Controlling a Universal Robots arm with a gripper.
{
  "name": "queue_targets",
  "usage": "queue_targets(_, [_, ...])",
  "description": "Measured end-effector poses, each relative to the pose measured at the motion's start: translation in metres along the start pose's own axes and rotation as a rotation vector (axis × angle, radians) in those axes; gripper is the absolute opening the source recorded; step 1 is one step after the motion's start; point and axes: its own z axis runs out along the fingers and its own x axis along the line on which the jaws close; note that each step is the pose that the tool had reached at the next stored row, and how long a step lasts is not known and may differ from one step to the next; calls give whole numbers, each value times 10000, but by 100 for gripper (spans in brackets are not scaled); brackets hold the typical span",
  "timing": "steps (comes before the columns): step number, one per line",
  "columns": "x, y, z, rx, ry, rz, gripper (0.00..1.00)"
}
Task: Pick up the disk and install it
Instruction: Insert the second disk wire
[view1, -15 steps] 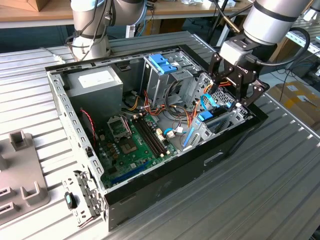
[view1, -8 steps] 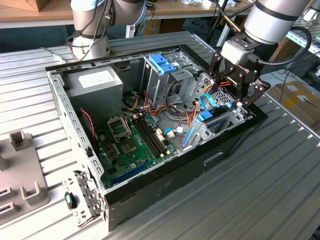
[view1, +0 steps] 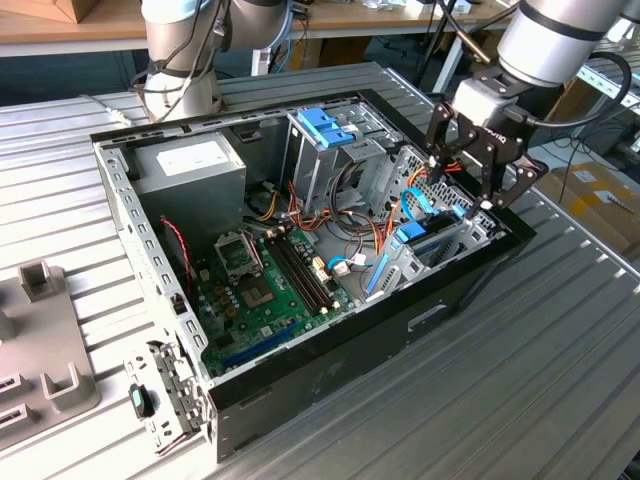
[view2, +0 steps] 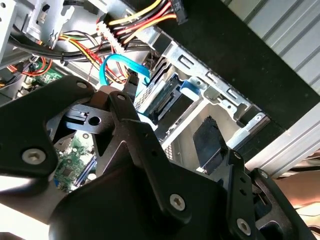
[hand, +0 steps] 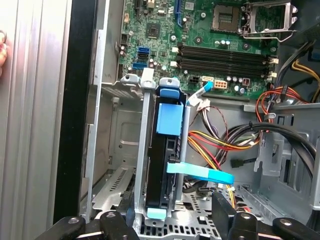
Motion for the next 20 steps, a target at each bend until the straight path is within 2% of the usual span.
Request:
queue_targets(8, [6,-71,2,-1,-2,-95,71])
queue_targets(20, [-7,-87,2,-1,-3,-107,71])
